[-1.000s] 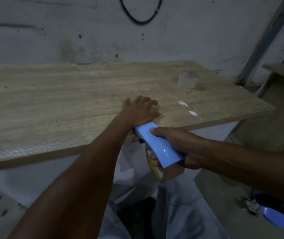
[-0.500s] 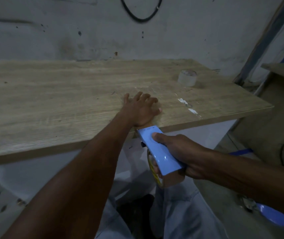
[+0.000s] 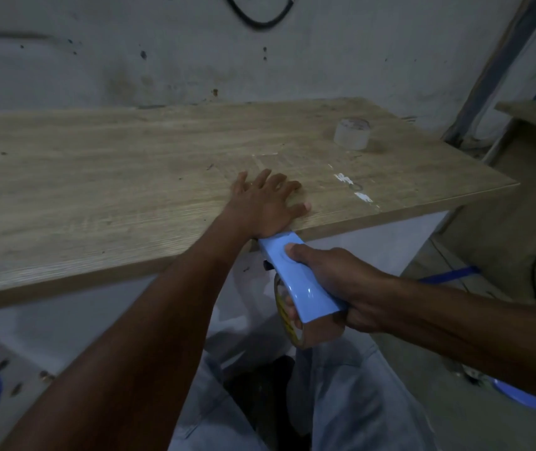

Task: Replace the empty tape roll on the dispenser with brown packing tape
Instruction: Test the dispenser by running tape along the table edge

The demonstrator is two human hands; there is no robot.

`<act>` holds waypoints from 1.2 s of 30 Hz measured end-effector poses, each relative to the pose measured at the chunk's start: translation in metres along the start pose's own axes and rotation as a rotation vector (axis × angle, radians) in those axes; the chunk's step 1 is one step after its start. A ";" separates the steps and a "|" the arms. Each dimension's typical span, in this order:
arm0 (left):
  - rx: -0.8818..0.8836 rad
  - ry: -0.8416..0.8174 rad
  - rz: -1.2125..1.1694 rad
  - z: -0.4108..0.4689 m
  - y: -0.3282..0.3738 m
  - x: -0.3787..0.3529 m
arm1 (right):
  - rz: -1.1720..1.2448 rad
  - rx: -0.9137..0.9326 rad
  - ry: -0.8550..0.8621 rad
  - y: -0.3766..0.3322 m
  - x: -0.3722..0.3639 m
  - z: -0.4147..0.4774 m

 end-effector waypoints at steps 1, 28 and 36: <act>-0.001 0.000 0.004 -0.001 0.000 0.000 | -0.002 -0.001 0.000 0.000 0.000 0.000; -0.066 0.047 0.045 -0.007 0.010 -0.005 | -0.183 -0.074 0.074 -0.004 0.010 0.002; -0.047 -0.007 0.032 -0.008 0.011 -0.003 | -0.249 -0.130 0.056 -0.009 0.012 0.000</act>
Point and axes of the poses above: each hand's wrist, its own z-axis towards the middle knuckle, its own x-axis out of the back of the hand, y = z × x, the point moved 10 cm from there along z, towards the middle knuckle, and after that the axes turned 7 degrees about x, right-handed, at the moved point
